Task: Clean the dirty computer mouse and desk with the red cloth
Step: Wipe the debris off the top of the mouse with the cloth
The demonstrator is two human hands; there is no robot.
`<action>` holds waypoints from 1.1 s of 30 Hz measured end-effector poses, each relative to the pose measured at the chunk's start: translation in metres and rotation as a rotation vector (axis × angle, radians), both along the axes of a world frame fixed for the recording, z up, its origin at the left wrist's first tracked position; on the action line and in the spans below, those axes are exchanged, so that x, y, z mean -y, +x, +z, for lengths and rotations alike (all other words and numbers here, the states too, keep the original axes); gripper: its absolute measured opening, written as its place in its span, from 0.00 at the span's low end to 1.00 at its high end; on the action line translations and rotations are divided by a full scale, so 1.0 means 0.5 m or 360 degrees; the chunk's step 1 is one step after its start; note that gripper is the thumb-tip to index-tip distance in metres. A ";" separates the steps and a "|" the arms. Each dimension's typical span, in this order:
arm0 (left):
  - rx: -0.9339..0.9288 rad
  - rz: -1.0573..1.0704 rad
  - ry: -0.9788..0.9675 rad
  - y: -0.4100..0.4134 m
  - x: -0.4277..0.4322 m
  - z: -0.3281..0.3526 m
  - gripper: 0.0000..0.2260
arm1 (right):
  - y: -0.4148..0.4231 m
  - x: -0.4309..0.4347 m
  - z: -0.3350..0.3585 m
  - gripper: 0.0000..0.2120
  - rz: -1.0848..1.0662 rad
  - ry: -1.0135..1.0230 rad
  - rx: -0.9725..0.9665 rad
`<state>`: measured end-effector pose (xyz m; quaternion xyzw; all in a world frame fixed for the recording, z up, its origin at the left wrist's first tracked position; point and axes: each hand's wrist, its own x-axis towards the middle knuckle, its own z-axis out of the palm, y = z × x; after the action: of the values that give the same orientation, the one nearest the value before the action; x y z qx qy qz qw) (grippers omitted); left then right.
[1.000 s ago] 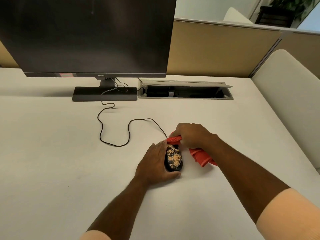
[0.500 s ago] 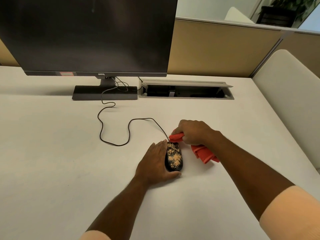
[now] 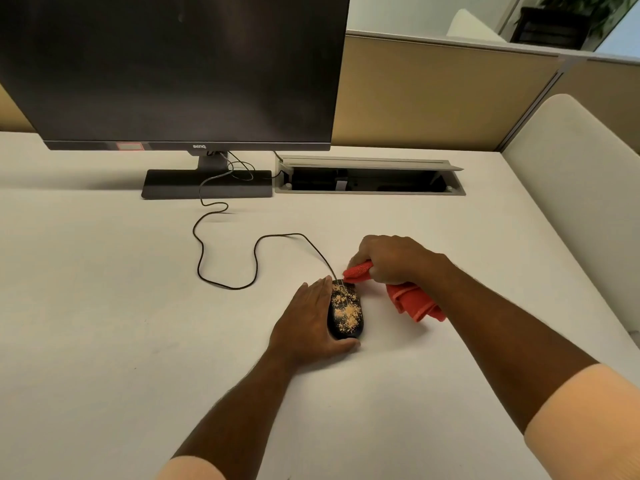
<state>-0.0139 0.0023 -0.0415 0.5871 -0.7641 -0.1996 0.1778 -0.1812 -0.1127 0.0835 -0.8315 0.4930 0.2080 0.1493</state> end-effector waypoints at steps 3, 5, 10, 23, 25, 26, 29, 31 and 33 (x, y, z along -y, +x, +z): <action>0.0013 -0.0008 -0.0012 0.000 0.001 0.001 0.56 | 0.016 -0.004 -0.008 0.23 -0.0046 0.0026 0.0058; 0.0018 -0.0018 -0.0024 0.000 0.002 0.002 0.56 | 0.026 -0.010 -0.015 0.24 -0.0068 0.0080 0.0076; 0.0030 -0.0020 -0.0021 0.000 0.001 0.000 0.56 | 0.024 -0.014 -0.013 0.23 -0.0023 0.0092 -0.0013; 0.0001 -0.0020 -0.0040 0.000 0.002 -0.001 0.56 | 0.013 -0.034 -0.014 0.26 -0.0027 0.0079 0.0044; 0.0001 -0.0029 -0.0041 0.000 0.002 0.001 0.56 | 0.006 -0.049 -0.018 0.26 -0.0051 0.0086 0.0090; -0.0001 -0.0029 -0.0042 0.000 0.001 0.002 0.56 | 0.001 -0.057 -0.020 0.26 -0.0068 0.0081 0.0117; -0.0001 -0.0032 -0.0040 0.000 0.000 0.003 0.56 | -0.019 -0.078 -0.021 0.24 -0.0113 0.0081 0.0167; -0.0002 -0.0028 -0.0026 0.000 -0.001 0.003 0.56 | -0.034 -0.087 -0.016 0.25 -0.0128 0.0108 0.0171; -0.0001 -0.0017 -0.0008 -0.001 -0.001 0.003 0.56 | -0.043 -0.089 -0.009 0.26 -0.0136 0.0096 0.0193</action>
<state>-0.0143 0.0026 -0.0401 0.5825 -0.7676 -0.1989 0.1783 -0.2028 -0.0684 0.0788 -0.8159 0.5116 0.1655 0.2127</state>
